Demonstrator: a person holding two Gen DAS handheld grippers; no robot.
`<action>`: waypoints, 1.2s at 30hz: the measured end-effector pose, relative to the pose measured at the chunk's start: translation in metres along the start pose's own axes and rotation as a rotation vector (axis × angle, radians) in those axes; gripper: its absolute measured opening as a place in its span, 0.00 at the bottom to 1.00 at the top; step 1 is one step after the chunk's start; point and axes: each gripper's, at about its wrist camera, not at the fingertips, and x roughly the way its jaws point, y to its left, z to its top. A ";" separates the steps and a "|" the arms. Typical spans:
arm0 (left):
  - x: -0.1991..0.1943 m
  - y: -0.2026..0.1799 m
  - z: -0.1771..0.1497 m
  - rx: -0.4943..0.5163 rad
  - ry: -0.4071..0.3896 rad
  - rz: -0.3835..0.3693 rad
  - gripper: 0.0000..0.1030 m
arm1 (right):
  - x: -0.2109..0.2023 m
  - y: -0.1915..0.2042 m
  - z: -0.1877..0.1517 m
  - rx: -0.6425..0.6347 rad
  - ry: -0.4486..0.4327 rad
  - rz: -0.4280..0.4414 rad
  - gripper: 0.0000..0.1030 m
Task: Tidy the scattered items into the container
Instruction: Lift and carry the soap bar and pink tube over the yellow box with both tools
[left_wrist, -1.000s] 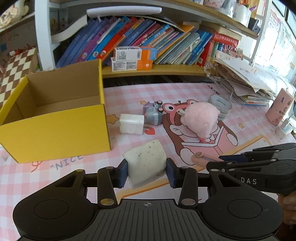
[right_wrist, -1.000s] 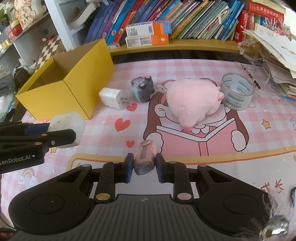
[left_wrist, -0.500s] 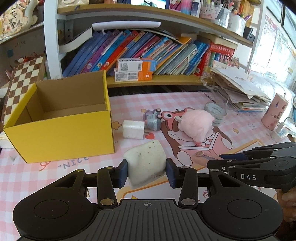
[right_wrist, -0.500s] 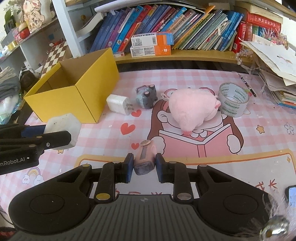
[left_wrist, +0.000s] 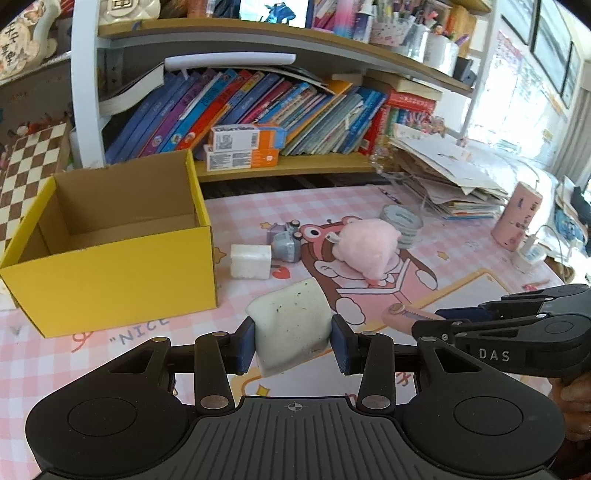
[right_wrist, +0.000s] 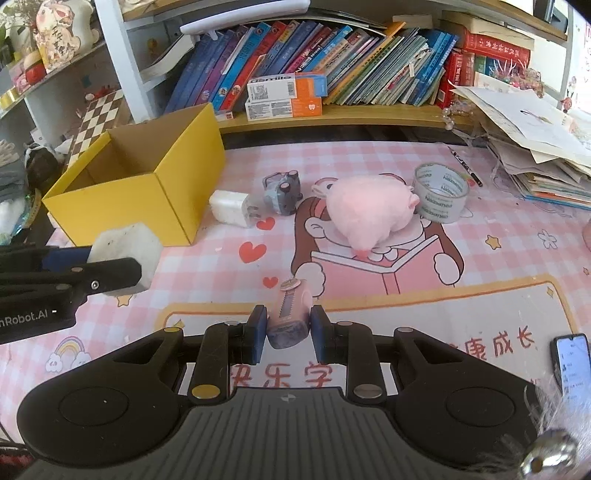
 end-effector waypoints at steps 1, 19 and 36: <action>-0.002 0.001 -0.001 0.004 0.001 -0.005 0.39 | -0.002 0.003 -0.001 -0.001 -0.004 -0.004 0.23; -0.038 0.045 -0.014 0.023 -0.053 -0.060 0.39 | -0.011 0.059 -0.010 -0.007 0.003 -0.074 0.23; -0.041 0.066 -0.016 -0.030 -0.061 -0.010 0.39 | 0.005 0.072 -0.001 -0.052 0.001 -0.047 0.23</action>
